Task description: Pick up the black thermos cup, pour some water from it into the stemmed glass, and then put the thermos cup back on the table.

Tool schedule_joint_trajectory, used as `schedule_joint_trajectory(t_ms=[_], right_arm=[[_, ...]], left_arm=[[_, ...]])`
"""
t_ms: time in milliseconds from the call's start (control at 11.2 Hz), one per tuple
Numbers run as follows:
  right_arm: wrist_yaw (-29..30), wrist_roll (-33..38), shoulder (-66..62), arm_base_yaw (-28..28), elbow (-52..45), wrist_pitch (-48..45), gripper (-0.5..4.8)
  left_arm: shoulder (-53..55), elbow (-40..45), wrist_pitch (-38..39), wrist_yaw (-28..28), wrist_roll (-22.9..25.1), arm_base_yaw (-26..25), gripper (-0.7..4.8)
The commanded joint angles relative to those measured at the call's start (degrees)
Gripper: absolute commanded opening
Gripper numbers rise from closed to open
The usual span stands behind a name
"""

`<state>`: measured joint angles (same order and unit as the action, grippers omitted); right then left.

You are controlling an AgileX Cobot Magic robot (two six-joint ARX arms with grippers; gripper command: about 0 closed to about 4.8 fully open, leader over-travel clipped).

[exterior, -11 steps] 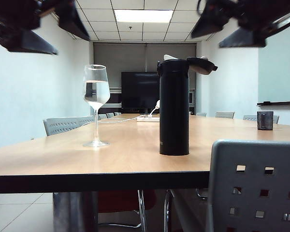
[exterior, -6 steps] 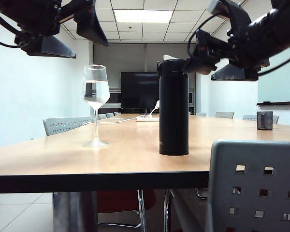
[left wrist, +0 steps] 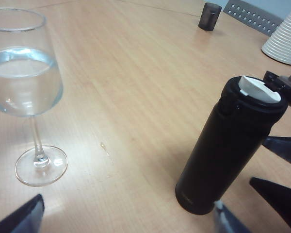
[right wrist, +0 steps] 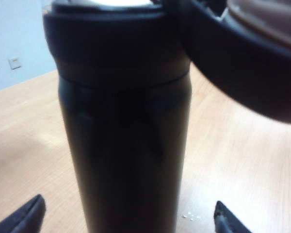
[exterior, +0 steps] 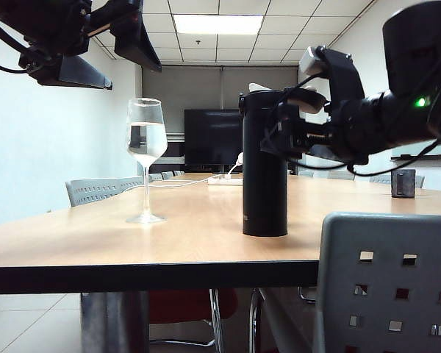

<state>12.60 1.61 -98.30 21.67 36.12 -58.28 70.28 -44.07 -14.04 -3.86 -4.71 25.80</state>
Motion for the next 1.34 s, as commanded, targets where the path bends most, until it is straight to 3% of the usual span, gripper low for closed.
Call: schedule_joint_trajectory(t_ms=[89,1340], right_arm=[[0.6,-0.2,-2.6,0.1,1.6,-3.8,4.79],[0.9,1.4,-9.7,2.8,9.9,-3.4,4.79]], left_arm=[[0.0,0.0,-0.2,0.2,0.2,0.0,4.79],[0.0,0.0,0.3,0.2,0.2,0.0,4.79]])
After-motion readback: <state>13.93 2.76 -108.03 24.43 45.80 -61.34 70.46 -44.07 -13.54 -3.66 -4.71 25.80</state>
